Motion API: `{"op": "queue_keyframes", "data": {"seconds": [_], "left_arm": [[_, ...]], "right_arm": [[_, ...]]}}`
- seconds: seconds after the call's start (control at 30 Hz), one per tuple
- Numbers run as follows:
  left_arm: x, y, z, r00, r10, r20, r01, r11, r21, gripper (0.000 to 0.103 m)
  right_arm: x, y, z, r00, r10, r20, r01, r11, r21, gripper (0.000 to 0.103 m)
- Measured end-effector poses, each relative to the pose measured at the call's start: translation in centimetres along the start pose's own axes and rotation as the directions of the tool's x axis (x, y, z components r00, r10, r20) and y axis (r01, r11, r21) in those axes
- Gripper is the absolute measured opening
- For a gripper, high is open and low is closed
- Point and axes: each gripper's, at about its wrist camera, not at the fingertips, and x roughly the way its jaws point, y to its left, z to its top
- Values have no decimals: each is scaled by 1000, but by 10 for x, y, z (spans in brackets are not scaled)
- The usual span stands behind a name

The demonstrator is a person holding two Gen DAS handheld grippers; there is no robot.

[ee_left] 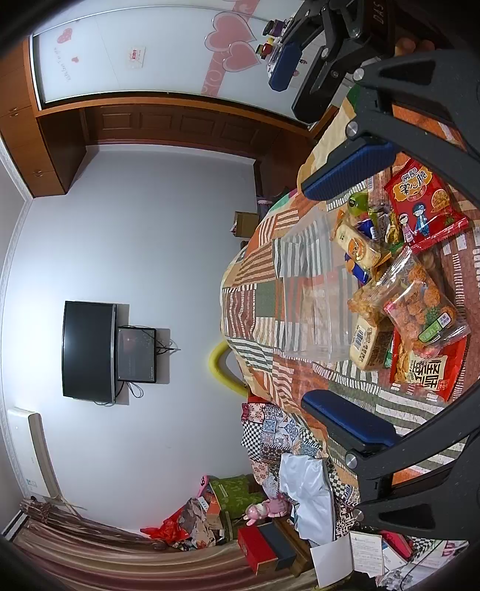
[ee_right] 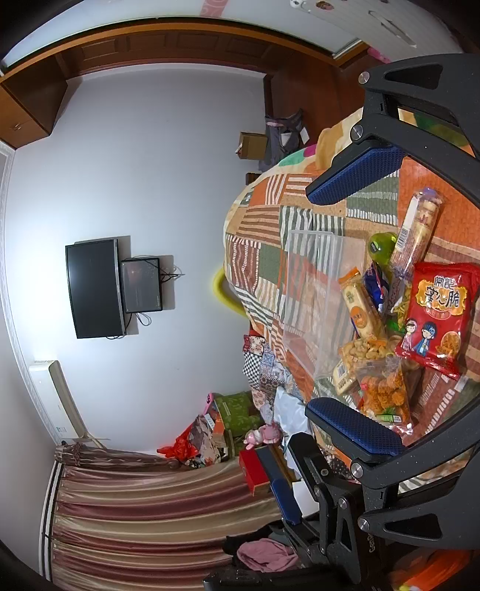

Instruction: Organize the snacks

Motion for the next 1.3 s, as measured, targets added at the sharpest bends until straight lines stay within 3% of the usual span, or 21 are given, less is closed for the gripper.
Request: {"op": "queue_keyframes", "data": {"seconds": [1.3], "left_arm": [[15,10,-4,999,-8,-33,7,1000,-20,103]], "right_arm": [[17,-3,-7,999,6,-42,-6,1000,5,103]]}}
